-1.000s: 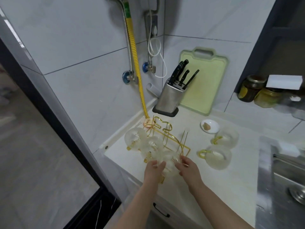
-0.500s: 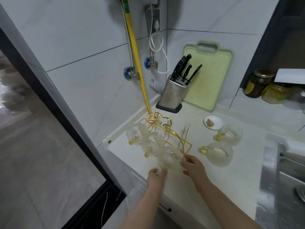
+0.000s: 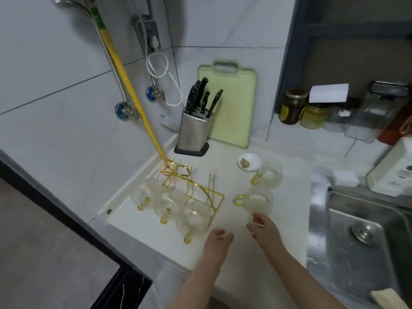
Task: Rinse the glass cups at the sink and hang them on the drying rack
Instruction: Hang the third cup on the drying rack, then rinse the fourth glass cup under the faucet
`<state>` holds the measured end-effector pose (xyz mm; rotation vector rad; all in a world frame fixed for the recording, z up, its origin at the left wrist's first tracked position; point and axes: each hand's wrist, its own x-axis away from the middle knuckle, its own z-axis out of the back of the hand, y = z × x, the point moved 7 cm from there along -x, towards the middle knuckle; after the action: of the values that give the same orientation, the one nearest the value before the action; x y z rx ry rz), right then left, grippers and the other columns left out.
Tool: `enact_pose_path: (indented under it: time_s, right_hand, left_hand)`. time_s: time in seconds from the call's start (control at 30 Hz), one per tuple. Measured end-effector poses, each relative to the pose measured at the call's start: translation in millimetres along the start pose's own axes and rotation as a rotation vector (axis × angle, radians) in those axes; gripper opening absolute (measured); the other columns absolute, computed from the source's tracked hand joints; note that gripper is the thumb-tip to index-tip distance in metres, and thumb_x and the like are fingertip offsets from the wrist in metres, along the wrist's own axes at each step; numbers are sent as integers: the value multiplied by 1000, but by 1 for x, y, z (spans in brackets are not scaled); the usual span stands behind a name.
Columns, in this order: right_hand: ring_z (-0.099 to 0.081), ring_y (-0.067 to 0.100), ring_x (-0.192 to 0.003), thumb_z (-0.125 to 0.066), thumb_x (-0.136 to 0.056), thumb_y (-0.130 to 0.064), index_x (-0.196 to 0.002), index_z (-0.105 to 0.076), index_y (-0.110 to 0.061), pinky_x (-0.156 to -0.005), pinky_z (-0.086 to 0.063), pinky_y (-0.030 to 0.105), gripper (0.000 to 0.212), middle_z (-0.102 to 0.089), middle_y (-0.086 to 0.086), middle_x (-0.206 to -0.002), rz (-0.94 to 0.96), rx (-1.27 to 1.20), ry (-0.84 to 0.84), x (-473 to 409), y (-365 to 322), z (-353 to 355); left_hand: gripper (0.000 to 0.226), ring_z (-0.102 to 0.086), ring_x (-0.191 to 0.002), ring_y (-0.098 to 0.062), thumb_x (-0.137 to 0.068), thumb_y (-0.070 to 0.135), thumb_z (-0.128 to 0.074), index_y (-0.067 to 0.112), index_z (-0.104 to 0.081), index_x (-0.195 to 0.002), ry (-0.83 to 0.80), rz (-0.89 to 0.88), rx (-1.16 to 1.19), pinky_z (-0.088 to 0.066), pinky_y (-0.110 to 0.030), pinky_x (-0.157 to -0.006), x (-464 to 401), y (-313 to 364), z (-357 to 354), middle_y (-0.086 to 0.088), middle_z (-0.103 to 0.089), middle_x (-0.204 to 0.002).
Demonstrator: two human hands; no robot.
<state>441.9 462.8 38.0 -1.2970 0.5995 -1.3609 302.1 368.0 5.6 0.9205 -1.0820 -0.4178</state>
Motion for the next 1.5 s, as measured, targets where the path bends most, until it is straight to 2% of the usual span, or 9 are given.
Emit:
enact_pose_path:
  time_s: [0.17,0.33,0.53,0.7,0.87,1.03,1.3,1.4,1.5]
  right_hand:
    - [-51,16,-100,-62,-85,-11,-130,-48,-8,-87,-41,27,47,-56,8,-121,48,164,52,-23,2,47]
    - [-52,20,-101,-69,-79,-11,-133,-44,-5,-84,-42,28,59,-54,7,-116,19,214,32,-61,8,76]
    - [-36,23,-134,-77,-74,-19,-145,-25,-9,-109,-32,31,89,-32,10,-147,60,332,-158,-107,12,61]
    - [-25,18,-140,-79,-72,-20,-148,-13,-13,-113,-21,27,101,-23,4,-152,88,268,-259,-124,22,43]
    - [-35,16,-134,-80,-53,-43,-146,-18,-30,-110,-35,42,113,-31,-4,-147,109,188,-272,-129,33,39]
    - [-31,6,-131,-80,-62,-24,-140,-18,-38,-111,-32,29,101,-27,-13,-144,192,147,-225,-104,17,59]
    - [-33,6,-137,-82,-68,-9,-139,-27,-48,-114,-33,39,98,-31,-27,-145,240,22,106,-10,25,152]
    - [-38,4,-134,-80,-70,-6,-140,-27,-40,-112,-34,27,95,-36,-13,-147,193,-85,222,37,39,191]
    - [-45,-2,-126,-83,-68,-13,-141,-29,-33,-99,-40,9,92,-42,-19,-139,169,-117,315,83,56,229]
  left_hand:
    - [44,-57,-88,-17,-88,29,-62,13,-50,-127,-36,-95,-163,-46,-25,-73,-19,34,-40,-7,-59,-112]
    - [52,-54,-114,-23,-86,23,-64,9,-45,-133,78,-230,-405,-43,-27,-91,-46,80,-48,-10,-54,-128]
    - [45,-42,-132,-21,-95,21,-51,9,-43,-138,75,-301,-539,-29,-24,-107,-81,102,-58,-9,-46,-142]
    - [35,-52,-121,-19,-94,21,-55,11,-55,-127,107,-283,-514,-36,-24,-101,-102,97,-59,-6,-57,-130]
    - [19,-60,-99,-23,-90,18,-60,9,-62,-106,218,-370,-524,-40,-24,-80,-95,98,-55,-7,-64,-102]
    - [7,-59,-89,-18,-88,17,-63,16,-62,-94,223,-510,-449,-48,-31,-84,-67,101,-60,3,-59,-91]
    - [16,-58,-97,-18,-87,21,-64,22,-62,-103,-64,-687,-427,-48,-38,-88,-18,109,-129,8,-61,-99]
    - [13,-59,-93,-18,-85,25,-64,23,-64,-99,-212,-765,-424,-49,-38,-86,14,110,-170,9,-61,-94]
    - [15,-59,-86,1,-79,39,-57,31,-63,-89,-361,-829,-394,-49,-30,-81,56,108,-212,16,-60,-85]
